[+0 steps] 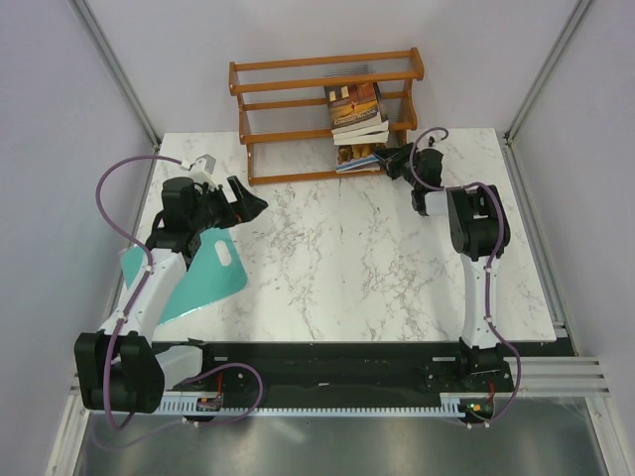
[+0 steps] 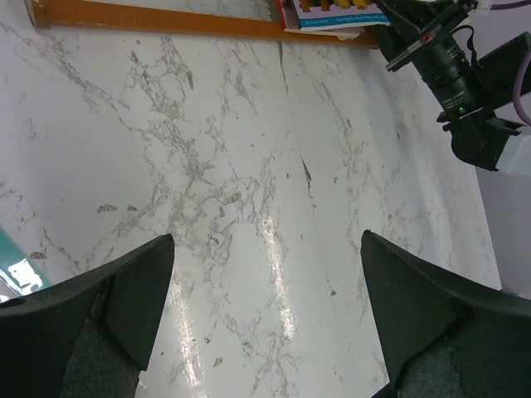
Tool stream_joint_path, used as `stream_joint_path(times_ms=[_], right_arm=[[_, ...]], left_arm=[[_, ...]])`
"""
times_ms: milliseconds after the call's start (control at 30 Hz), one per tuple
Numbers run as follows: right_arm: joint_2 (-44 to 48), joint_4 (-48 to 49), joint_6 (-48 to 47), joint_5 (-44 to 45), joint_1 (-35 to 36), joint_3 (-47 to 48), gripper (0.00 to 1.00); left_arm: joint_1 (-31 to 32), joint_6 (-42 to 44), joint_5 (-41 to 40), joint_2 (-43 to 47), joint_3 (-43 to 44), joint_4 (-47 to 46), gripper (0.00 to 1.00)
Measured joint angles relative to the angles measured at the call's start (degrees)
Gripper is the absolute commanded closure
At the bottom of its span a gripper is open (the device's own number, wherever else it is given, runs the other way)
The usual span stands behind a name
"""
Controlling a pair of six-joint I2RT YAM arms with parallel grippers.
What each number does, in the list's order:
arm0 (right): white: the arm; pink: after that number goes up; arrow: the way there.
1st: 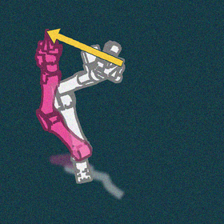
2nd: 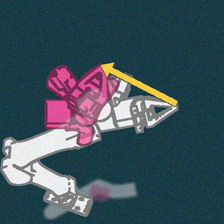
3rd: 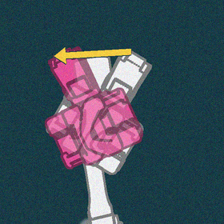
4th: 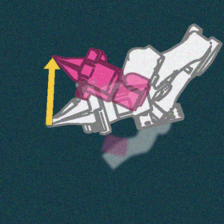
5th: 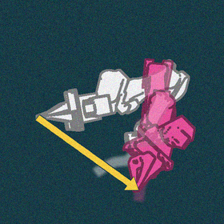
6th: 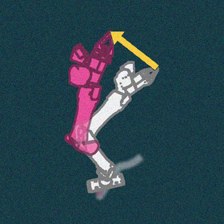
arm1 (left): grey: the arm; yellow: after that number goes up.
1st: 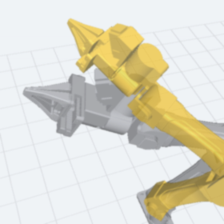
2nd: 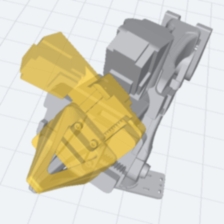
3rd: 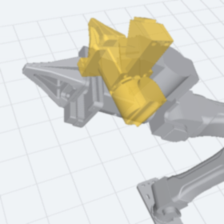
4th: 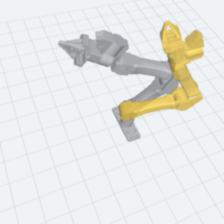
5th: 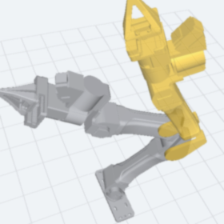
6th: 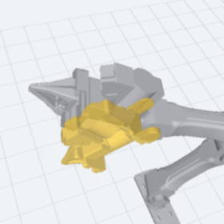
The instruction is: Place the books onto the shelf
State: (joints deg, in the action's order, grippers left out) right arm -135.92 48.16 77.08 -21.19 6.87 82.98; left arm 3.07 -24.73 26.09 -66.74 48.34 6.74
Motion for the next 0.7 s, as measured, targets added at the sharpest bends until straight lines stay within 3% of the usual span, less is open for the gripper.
stream_joint_path(times_ms=[333, 433, 467, 567, 700], right_arm=[[0.0, -1.5, -0.4, 0.8, 0.2, 0.0, 0.75], [0.0, -2.0, -0.5, 0.8, 0.2, 0.0, 0.68], [0.0, -2.1, -0.5, 0.9, 0.2, 0.0, 0.56], [0.0, -2.7, -0.8, 1.4, 0.1, -0.1, 0.45], [0.0, -4.2, -2.0, 1.9, 0.1, -0.2, 0.42]], left_arm=[[0.0, 0.2, 0.0, 0.0, 0.0, 0.0, 0.00], [0.0, 0.2, 0.0, 0.0, 0.0, 0.0, 0.00], [0.0, 0.2, 0.0, 0.0, 0.0, 0.0, 0.00], [0.0, 0.2, 0.0, 0.0, 0.0, 0.0, 0.00], [0.0, 0.2, 0.0, 0.0, 0.0, 0.0, 0.00]])
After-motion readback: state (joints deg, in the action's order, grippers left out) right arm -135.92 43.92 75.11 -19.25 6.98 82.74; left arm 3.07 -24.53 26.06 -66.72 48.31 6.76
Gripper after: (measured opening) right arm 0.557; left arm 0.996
